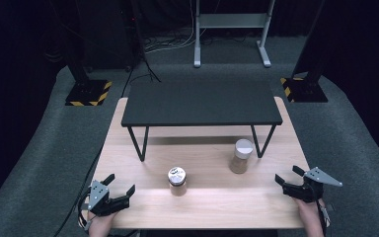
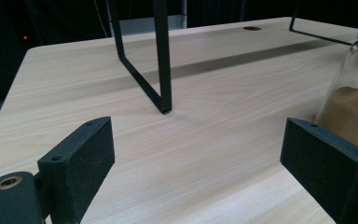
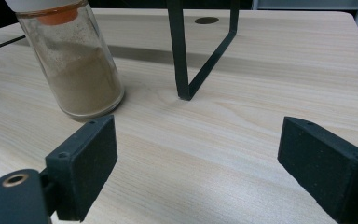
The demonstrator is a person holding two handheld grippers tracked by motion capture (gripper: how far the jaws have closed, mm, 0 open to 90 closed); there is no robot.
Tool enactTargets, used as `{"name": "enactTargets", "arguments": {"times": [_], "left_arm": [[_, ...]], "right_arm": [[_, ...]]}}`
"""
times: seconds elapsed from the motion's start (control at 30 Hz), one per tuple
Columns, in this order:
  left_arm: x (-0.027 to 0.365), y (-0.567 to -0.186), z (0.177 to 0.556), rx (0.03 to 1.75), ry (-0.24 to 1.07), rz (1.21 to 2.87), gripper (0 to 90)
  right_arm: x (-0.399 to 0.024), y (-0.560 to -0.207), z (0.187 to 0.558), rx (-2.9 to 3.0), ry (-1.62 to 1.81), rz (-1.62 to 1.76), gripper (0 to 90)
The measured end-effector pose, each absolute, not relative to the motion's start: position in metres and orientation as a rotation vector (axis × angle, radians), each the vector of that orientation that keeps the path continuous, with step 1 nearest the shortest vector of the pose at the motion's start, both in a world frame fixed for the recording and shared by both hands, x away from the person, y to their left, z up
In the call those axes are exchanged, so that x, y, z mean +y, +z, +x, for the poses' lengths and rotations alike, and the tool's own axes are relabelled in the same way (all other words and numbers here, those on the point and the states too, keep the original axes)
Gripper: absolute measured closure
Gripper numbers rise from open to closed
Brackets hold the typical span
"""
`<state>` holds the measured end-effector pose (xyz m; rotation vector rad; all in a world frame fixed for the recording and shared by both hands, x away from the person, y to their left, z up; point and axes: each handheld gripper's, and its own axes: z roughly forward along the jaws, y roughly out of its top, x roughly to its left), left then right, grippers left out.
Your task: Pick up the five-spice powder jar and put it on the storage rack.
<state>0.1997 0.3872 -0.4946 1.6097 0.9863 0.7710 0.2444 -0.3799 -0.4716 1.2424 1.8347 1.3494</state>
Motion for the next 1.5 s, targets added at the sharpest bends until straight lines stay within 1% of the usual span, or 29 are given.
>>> {"name": "enactTargets", "arguments": {"times": [0.3,0.73,1.5], "left_arm": [[0.386,-0.496,0.200,0.910,0.694,1.566,9.4],[0.365,-0.491,0.210,0.793,0.637,1.622,9.0],[0.310,-0.485,0.235,0.715,0.614,1.651,9.4]], "right_arm": [[-0.379,-0.471,0.244,1.838,1.342,1.239,10.4],[-0.378,-0.470,0.245,1.848,1.333,1.232,10.5],[-0.376,-0.469,0.245,1.857,1.322,1.229,10.6]]}}
